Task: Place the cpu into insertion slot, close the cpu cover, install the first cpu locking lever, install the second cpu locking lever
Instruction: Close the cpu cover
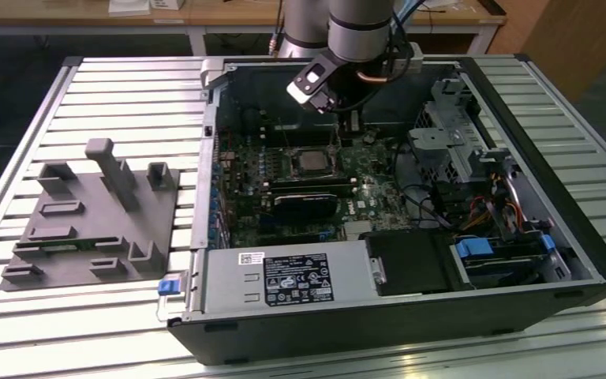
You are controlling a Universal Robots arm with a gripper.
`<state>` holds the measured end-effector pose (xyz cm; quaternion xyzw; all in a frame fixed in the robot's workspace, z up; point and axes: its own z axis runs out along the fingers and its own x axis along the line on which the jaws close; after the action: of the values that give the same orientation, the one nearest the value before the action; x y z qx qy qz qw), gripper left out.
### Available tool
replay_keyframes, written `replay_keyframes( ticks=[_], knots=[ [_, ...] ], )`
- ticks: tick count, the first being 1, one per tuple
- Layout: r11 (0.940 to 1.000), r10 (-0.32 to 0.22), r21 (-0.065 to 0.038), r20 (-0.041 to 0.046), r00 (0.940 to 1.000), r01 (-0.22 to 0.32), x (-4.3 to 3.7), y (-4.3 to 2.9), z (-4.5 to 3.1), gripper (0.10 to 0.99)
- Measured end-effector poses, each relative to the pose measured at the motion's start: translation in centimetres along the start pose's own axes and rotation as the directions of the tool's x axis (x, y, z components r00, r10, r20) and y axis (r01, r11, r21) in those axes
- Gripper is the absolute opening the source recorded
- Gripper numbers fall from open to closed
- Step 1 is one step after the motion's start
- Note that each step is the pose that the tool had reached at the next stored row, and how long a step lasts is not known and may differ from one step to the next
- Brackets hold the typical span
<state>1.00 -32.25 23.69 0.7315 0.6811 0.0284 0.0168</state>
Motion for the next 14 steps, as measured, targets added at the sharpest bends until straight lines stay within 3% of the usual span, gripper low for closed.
replay_keyframes(
  ticks=[5,14],
  knots=[
    [1.0000,0.000,0.000,-0.0001,1.0000,0.000,-0.06,-0.93,-0.05,0.106],
    [1.0000,0.000,0.000,0.0000,1.0000,0.000,-0.13,-1.83,0.24,0.106]
  ],
)
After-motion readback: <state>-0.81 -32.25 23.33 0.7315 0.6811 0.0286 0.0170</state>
